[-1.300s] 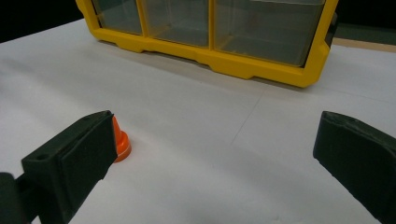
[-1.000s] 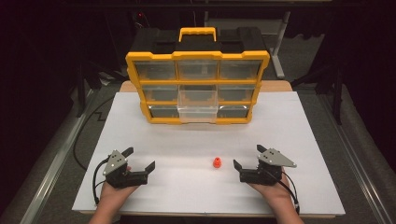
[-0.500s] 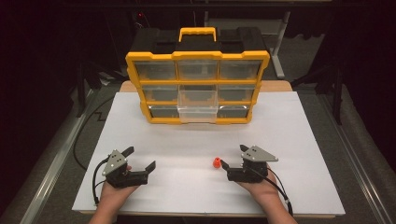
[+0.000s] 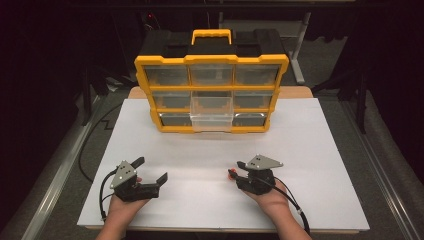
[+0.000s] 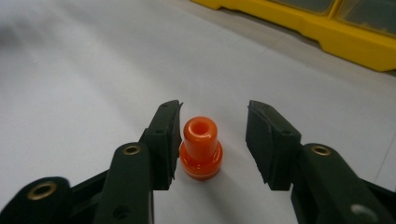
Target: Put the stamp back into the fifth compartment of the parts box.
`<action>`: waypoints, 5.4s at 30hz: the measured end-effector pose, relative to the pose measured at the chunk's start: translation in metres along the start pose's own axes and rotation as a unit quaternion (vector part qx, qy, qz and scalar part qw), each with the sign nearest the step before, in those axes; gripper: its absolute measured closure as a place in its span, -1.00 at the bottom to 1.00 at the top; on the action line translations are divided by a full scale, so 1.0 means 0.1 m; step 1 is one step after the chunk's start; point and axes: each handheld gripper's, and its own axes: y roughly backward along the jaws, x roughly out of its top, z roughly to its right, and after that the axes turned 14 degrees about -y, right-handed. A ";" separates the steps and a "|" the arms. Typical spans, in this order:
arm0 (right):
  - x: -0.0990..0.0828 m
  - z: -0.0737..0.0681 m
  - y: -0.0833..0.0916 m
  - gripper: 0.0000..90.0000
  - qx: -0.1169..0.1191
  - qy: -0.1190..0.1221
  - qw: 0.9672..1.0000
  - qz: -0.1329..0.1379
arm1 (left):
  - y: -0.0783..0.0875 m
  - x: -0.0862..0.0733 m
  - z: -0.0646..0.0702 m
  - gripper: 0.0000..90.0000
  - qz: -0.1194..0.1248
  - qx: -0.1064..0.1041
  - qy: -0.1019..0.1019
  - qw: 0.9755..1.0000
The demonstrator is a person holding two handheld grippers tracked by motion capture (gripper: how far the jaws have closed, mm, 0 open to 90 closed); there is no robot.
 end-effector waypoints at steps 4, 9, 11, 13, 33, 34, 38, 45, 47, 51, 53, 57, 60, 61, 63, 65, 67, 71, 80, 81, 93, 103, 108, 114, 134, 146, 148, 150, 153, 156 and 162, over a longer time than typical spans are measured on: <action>-0.01 0.00 -0.03 0.36 0.001 0.000 1.000 -0.008 | 0.00 0.00 0.00 -1.00 -0.002 0.000 0.000 1.000; -0.02 -0.04 -0.09 0.51 0.000 0.012 1.000 -0.020 | 0.00 0.00 0.00 -1.00 -0.001 0.000 0.000 1.000; -0.03 -0.04 -0.10 0.56 -0.002 0.011 1.000 -0.023 | 0.00 0.00 0.00 -1.00 -0.001 0.001 -0.001 1.000; -0.03 -0.05 -0.11 0.61 -0.001 0.010 1.000 -0.022 | 0.01 0.00 -0.01 -1.00 -0.003 0.000 -0.002 1.000; -0.01 -0.03 0.04 0.64 0.010 0.032 0.999 -0.011 | 0.01 0.00 0.00 -1.00 -0.002 -0.006 -0.004 1.000; -0.01 -0.01 0.05 0.64 0.009 0.031 0.999 -0.010 | 0.01 0.00 0.00 -1.00 -0.002 -0.006 -0.004 1.000; -0.01 0.03 0.11 0.64 0.003 0.029 1.000 -0.008 | 0.01 0.00 0.01 -1.00 0.001 -0.007 -0.002 1.000; 0.01 0.14 0.20 0.64 0.006 0.026 1.000 -0.012 | 0.01 0.00 0.01 -1.00 0.001 -0.004 -0.005 1.000; 0.02 0.16 0.22 0.64 0.002 0.027 0.999 -0.018 | 0.01 0.00 0.00 -1.00 0.004 -0.004 -0.001 1.000; 0.06 0.20 0.27 0.64 0.005 0.030 0.999 -0.037 | 0.00 0.01 0.00 -1.00 0.007 -0.003 0.002 1.000; 0.08 0.22 0.30 0.64 0.003 0.036 0.998 -0.049 | 0.00 0.00 0.00 -1.00 0.005 -0.002 0.002 1.000; 0.12 0.26 0.36 0.64 0.004 0.044 0.996 -0.074 | 0.01 0.01 0.00 -1.00 0.007 -0.001 -0.003 1.000; 0.16 0.29 0.37 0.64 0.005 0.051 0.994 -0.093 | 0.00 0.00 -0.01 -1.00 0.007 -0.001 -0.001 1.000; 0.18 0.30 0.38 0.64 0.006 0.055 0.993 -0.100 | -0.01 0.00 -0.01 -1.00 0.007 0.000 0.000 1.000; 0.20 0.32 0.38 0.64 0.010 0.058 0.992 -0.112 | -0.01 -0.01 -0.01 -1.00 0.006 0.000 0.000 1.000; 0.23 0.35 0.38 0.64 0.014 0.059 0.990 -0.127 | -0.01 0.00 -0.01 -1.00 0.005 -0.002 -0.002 1.000; 0.26 0.38 0.38 0.64 0.016 0.061 0.988 -0.142 | -0.01 0.00 -0.02 -1.00 0.004 -0.002 -0.004 1.000; 0.33 0.41 0.37 0.64 0.020 0.064 0.985 -0.161 | -0.01 0.00 -0.02 -1.00 0.007 -0.001 0.000 1.000; 0.51 0.45 0.40 0.64 0.021 0.079 0.974 -0.209 | -0.01 -0.01 -0.03 -1.00 0.005 -0.004 -0.001 1.000; 0.52 0.45 0.40 0.64 0.023 0.079 0.974 -0.212 | -0.01 0.00 -0.03 -1.00 0.004 -0.005 -0.001 1.000; 0.65 0.41 0.32 0.64 0.038 0.107 0.954 -0.277 | -0.02 0.00 -0.02 -1.00 0.004 -0.007 -0.004 1.000; 0.76 0.40 0.27 0.64 0.046 0.117 0.943 -0.308 | -0.02 0.00 -0.02 -1.00 0.009 -0.006 0.001 1.000; 0.83 0.40 0.29 0.64 0.051 0.116 0.941 -0.315 | -0.02 -0.01 -0.02 -1.00 0.010 -0.006 0.002 1.000; 0.92 0.38 0.30 0.64 0.056 0.124 0.935 -0.327 | -0.01 0.00 -0.02 -1.00 0.013 -0.005 0.003 1.000; 1.17 0.30 0.32 0.64 0.069 0.132 0.925 -0.349 | 0.01 -0.01 -0.04 -1.00 0.013 -0.007 0.004 1.000; 1.33 0.26 0.39 0.64 0.069 0.138 0.924 -0.349 | 0.00 -0.01 -0.03 -1.00 0.015 -0.010 0.006 1.000; 1.36 0.25 0.39 0.64 0.069 0.139 0.924 -0.349 | 0.00 -0.01 -0.02 -1.00 0.014 -0.012 0.006 1.000; 1.38 0.24 0.40 0.64 0.069 0.139 0.924 -0.348 | 0.00 -0.01 -0.03 -1.00 0.015 -0.011 0.006 1.000; 1.41 0.23 0.41 0.64 0.065 0.137 0.924 -0.351 | 0.01 -0.01 -0.03 -1.00 0.015 -0.011 0.007 1.000; 1.46 0.22 0.42 0.64 0.068 0.140 0.924 -0.349 | 0.01 -0.01 -0.03 -1.00 0.015 -0.012 0.006 1.000; 1.55 0.17 0.47 0.64 0.070 0.142 0.924 -0.348 | 0.01 -0.01 -0.02 -1.00 0.016 -0.016 0.006 1.000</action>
